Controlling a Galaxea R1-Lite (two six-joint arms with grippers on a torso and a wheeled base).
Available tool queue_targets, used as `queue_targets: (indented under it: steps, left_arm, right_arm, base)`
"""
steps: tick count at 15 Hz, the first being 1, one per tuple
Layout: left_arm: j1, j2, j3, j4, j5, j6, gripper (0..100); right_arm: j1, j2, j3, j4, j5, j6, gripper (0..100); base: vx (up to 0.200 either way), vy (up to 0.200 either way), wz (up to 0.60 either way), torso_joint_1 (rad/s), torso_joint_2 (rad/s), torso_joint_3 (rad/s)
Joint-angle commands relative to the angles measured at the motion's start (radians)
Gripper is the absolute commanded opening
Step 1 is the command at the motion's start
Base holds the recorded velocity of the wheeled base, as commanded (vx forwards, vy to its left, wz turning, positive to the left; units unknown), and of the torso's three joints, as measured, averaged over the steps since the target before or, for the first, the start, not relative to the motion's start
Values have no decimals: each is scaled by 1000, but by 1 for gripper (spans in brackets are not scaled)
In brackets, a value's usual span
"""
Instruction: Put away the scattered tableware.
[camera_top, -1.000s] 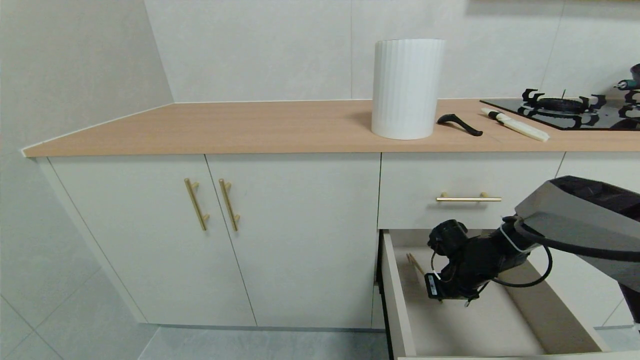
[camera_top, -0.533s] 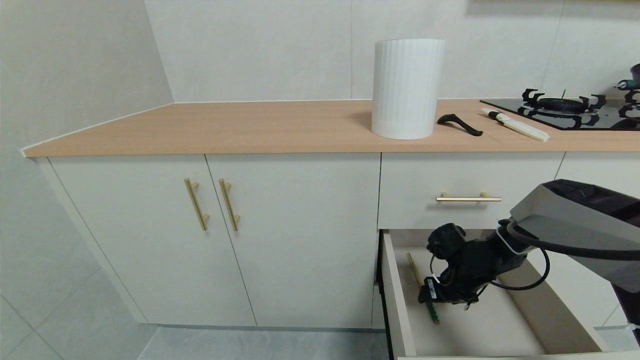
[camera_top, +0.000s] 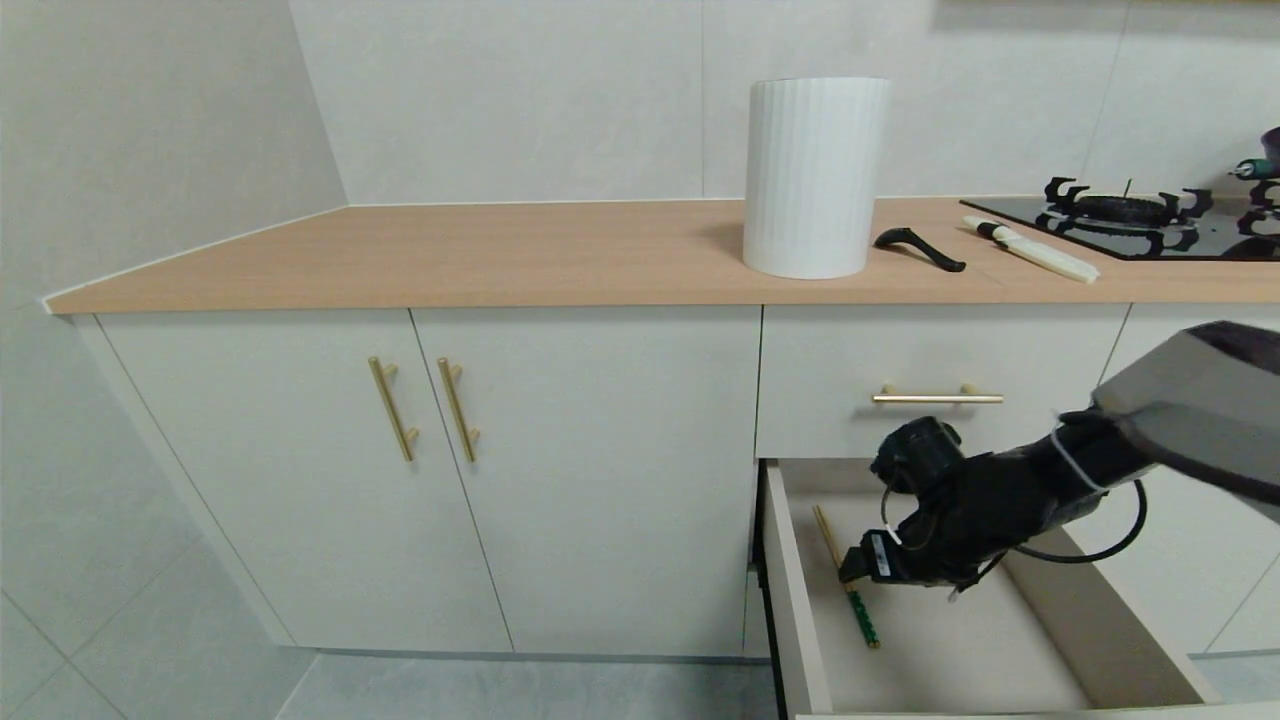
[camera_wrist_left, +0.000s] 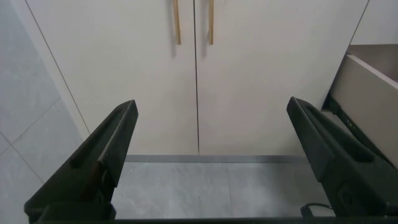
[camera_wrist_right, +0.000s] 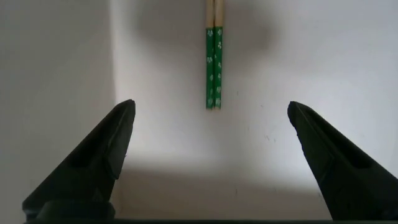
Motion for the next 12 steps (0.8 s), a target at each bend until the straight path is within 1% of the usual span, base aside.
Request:
queue_targets:
  steps: [1,2,5,9,12]
  left_arm:
    - [0,0,0,0,0,0,100]
    - [0,0,0,0,0,0,100]
    - [0,0,0,0,0,0,100]
    - [0,0,0,0,-1,0,100]
    - [0,0,0,0,0,0,100]
  right_arm:
    - [0,-357,71,77,1,-5,100]
    - [-6,-426,58,123,-2,-7,100]
    - [-43,-558,52,134,-8,-13,100]
    - [-63,-596,55,131,-8,-34,100]
    - [-63,-593,57,131,-8,-34,100]
  base:
    - [0,0,0,0,0,0]
    - [0,0,0,0,0,0]
    - [0,0,0,0,0,0]
    - [0,0,0,4,-19,-7]
    - [0,0,0,54,-233,-235]
